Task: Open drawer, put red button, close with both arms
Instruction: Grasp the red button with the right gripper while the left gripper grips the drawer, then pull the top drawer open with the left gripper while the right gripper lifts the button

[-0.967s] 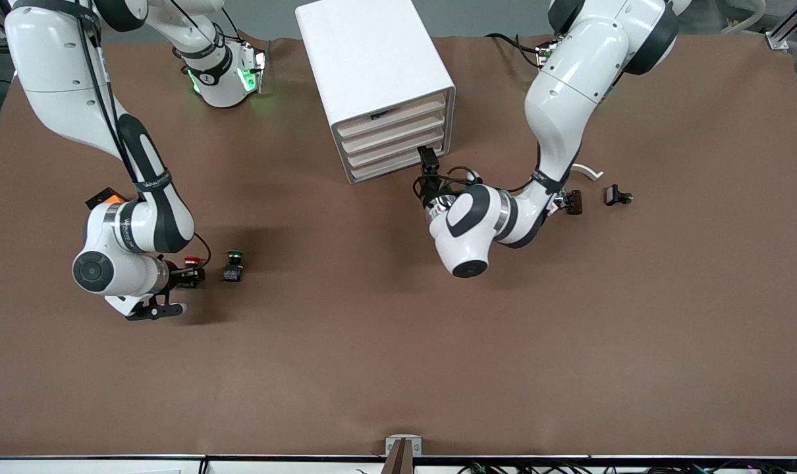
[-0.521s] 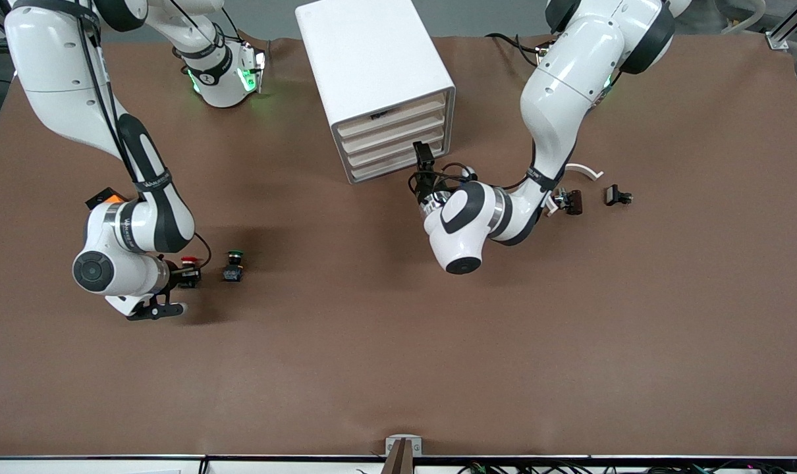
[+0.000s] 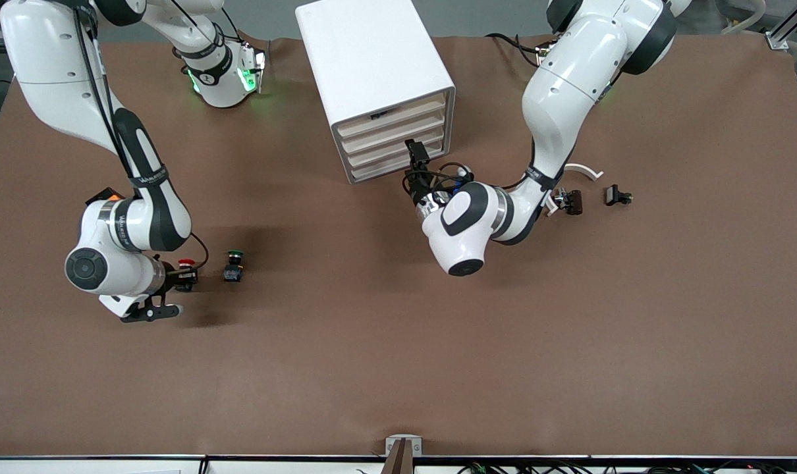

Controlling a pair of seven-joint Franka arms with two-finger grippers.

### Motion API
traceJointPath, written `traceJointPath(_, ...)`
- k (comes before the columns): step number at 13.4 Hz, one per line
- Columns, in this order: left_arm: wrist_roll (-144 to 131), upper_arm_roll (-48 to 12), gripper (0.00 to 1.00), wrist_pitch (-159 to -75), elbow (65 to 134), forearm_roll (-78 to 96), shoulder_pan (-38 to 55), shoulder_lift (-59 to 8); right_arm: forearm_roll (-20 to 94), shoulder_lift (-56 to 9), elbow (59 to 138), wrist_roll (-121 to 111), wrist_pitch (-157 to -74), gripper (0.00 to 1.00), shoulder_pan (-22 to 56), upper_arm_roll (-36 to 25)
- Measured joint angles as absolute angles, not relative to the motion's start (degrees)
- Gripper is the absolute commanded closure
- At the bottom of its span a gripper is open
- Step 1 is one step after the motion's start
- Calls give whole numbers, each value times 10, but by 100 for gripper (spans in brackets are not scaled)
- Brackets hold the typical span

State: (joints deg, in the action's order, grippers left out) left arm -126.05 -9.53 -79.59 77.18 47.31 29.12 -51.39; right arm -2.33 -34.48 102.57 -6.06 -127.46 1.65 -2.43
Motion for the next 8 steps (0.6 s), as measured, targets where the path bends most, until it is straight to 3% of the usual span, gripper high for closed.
traceJointPath(6, -1261, -104, 4, -795, 774, 505, 300, -516, -23, -296, 1001, -61, -1225, 73, 17, -16)
traceJointPath(8, -1261, -106, 18, -794, 775, 506, 309, -521, -23, -274, 980, -61, -1191, 73, 19, -11)
